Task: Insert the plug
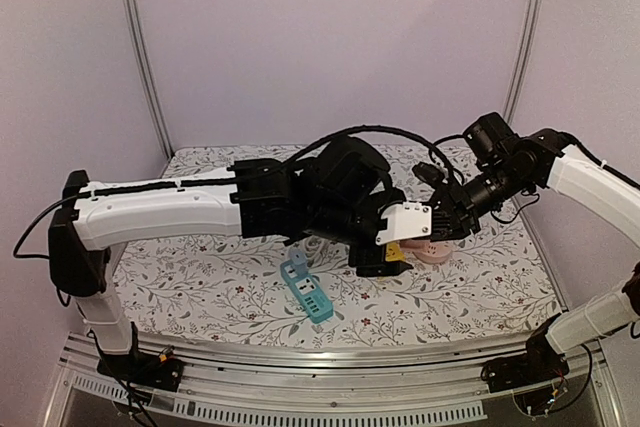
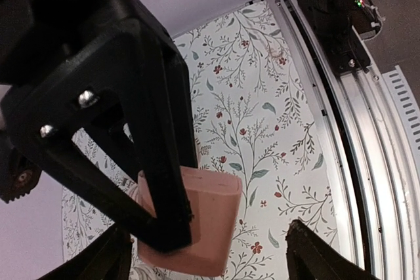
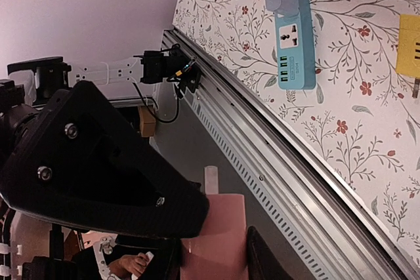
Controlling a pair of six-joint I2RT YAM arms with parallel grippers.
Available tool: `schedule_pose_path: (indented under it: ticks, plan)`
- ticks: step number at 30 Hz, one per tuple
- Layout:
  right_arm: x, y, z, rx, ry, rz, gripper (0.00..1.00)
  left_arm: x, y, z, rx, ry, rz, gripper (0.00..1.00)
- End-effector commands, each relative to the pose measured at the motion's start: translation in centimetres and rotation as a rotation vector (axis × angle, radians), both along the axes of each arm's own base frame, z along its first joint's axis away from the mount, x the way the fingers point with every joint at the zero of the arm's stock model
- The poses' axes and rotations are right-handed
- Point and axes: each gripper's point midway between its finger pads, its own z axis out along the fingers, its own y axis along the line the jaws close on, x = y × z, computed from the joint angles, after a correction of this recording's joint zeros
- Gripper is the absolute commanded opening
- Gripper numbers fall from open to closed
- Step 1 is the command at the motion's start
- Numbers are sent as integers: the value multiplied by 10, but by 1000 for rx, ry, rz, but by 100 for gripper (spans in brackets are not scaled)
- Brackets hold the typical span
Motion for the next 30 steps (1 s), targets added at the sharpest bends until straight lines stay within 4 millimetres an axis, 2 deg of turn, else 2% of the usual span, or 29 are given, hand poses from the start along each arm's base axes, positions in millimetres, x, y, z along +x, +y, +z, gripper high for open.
schedule_pose_path:
  ticks: [1,7,11,13,15,20,21,22,24,25,27,30]
  plan:
    - [-10,4,5,26,-17,38,0,9,-4,-6,9,-6,15,81]
    - [-10,4,4,25,-14,40,0,13,-3,-15,34,-2,18,75]
    - [-10,4,3,23,-13,41,0,13,-6,-16,39,-4,15,54]
    - [-11,4,3,23,-12,43,0,14,-7,-17,43,-5,14,38]
    - [-11,4,3,21,-13,42,0,17,-7,-18,51,-18,26,31]
    - [-5,2,0,-10,-33,16,2,19,-8,-17,48,-26,38,4]
    - [-3,2,-1,-18,-35,9,15,20,-7,-17,49,-25,45,0]
    - [-1,2,0,-25,-40,-4,33,22,-7,-17,48,-24,58,0]
    - [8,2,2,-40,-68,-38,54,28,-5,-20,47,-18,99,0]
    - [11,2,3,-40,-78,-54,62,31,-4,-21,44,-14,126,0]
    - [17,3,9,-35,-91,-94,65,38,-2,-22,27,0,187,0]
    - [20,2,12,-33,-98,-131,65,45,-1,-20,-39,33,269,0]
